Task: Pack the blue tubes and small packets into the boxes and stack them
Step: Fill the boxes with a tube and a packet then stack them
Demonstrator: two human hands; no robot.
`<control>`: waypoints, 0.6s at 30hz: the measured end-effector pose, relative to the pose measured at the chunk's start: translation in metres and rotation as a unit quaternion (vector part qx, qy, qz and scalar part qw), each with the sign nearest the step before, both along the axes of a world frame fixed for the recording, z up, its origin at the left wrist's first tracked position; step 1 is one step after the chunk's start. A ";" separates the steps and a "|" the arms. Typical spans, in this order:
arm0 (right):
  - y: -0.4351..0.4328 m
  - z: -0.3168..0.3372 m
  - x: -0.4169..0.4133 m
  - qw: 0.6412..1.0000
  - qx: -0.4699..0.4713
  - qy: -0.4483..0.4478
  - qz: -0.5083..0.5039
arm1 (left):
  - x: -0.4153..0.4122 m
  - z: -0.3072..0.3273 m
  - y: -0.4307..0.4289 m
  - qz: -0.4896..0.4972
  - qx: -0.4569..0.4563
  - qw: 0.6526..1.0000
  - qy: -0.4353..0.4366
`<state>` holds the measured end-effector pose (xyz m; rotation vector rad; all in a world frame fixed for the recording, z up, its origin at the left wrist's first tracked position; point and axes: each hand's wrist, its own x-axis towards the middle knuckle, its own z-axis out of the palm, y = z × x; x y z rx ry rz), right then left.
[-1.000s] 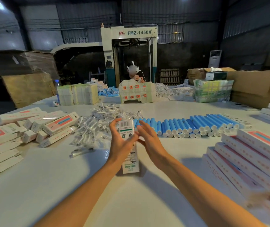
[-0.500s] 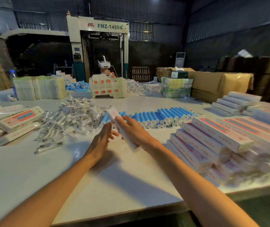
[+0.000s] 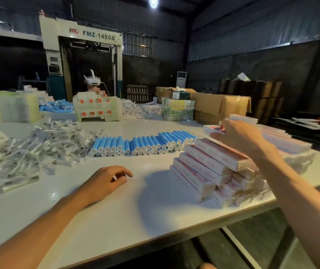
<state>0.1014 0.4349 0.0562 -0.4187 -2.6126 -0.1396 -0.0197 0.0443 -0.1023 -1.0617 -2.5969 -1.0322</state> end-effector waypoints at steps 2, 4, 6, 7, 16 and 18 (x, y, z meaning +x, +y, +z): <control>0.007 -0.010 0.004 0.997 0.011 -0.059 -0.038 | 0.002 0.001 0.002 -0.002 -0.006 1.000 -0.001; 0.009 -0.016 0.006 0.997 -0.010 -0.063 -0.044 | 0.003 0.002 0.003 -0.006 -0.016 1.000 0.001; 0.006 -0.015 0.008 0.998 0.006 -0.049 -0.048 | 0.003 0.002 0.003 -0.013 -0.022 1.000 0.000; 0.002 -0.014 0.007 0.998 0.029 -0.035 -0.047 | 0.003 0.002 0.003 -0.016 -0.020 1.000 -0.001; -0.143 -0.010 -0.071 0.983 -0.030 0.066 0.172 | 0.002 0.007 -0.003 0.000 0.004 1.000 0.017; -0.185 -0.026 -0.095 0.970 -0.054 0.072 0.228 | 0.001 0.010 -0.005 0.028 0.011 0.999 0.029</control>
